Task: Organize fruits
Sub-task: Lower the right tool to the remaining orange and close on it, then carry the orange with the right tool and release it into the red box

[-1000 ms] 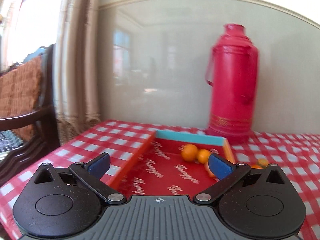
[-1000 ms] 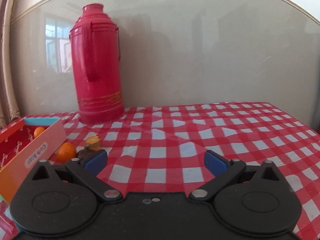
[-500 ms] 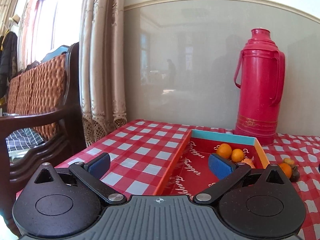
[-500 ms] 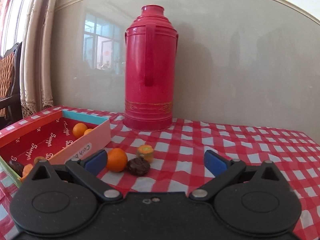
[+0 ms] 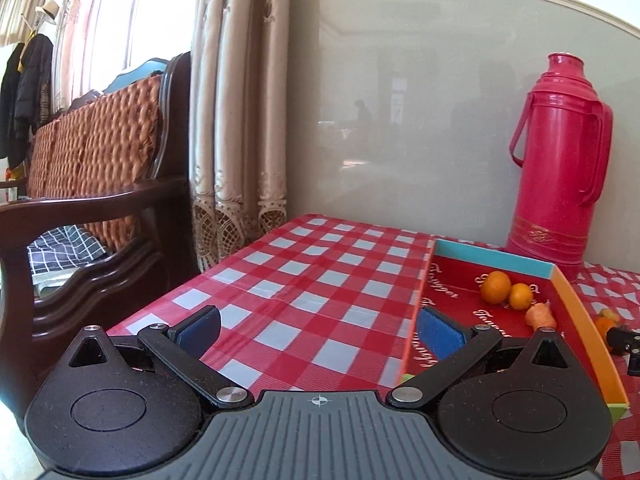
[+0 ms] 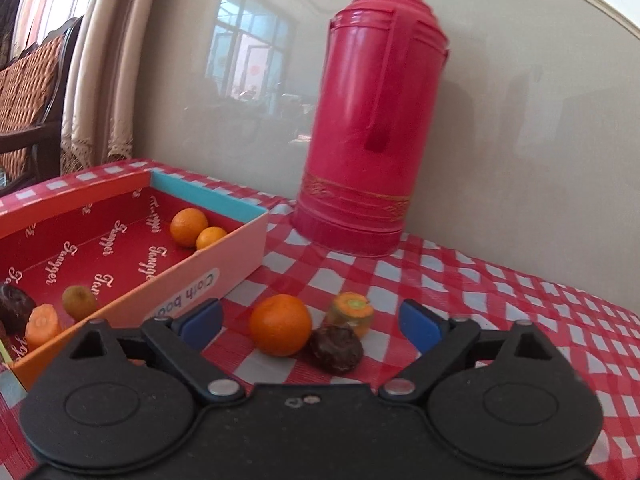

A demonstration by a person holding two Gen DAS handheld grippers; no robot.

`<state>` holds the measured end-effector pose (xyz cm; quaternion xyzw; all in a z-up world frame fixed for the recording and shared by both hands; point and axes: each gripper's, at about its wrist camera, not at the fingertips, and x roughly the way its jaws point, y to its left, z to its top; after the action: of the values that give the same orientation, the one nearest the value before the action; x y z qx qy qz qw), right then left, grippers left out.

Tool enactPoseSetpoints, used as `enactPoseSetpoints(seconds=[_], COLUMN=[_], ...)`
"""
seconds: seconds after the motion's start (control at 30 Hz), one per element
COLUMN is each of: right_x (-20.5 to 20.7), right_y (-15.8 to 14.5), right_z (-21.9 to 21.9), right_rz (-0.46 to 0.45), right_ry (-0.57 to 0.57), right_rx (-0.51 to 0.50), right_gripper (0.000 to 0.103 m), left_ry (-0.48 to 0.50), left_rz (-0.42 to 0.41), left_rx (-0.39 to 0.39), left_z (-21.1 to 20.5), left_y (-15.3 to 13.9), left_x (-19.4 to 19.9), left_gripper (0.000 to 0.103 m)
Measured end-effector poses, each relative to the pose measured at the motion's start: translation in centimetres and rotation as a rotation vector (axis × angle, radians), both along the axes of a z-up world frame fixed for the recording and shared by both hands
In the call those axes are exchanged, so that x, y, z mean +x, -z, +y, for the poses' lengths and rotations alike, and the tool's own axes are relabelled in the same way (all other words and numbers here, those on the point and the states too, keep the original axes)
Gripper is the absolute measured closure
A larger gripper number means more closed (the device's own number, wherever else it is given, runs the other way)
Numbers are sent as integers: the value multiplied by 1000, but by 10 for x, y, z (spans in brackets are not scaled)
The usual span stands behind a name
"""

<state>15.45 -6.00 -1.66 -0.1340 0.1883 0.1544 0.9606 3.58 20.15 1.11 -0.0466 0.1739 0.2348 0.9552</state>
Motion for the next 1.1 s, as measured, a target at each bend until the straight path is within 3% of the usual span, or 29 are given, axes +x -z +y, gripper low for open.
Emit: enactPoseSetpoints(seconds=[0.23,0.43,0.47,0.5,0.73,1.1], right_x=[13,21,21,20,17,-20], right_y=[7,10,11,10,6,-36], right_z=[18,20,19,19,19,28], right_rz=[59,109,107,105,108,-6], right_ry=[-23,3,4,-1,-6,-64], right_rx=[-26,-41,-38,-37,-5,85], right_gripper=[47,54,59,70,72,72], left_ry=[-16,-60,-64,-66,-64,-80], left_rz=[31,41,45,51,75,81], left_rx=[5,1,-3,-6,-4,-16], left_z=[12,25,27,29,33,40], left_y=[4,7,7,8,12,12], left_x=[2,-2,-2,-3,-3,-9], left_gripper=[0,0,0,0,0,0])
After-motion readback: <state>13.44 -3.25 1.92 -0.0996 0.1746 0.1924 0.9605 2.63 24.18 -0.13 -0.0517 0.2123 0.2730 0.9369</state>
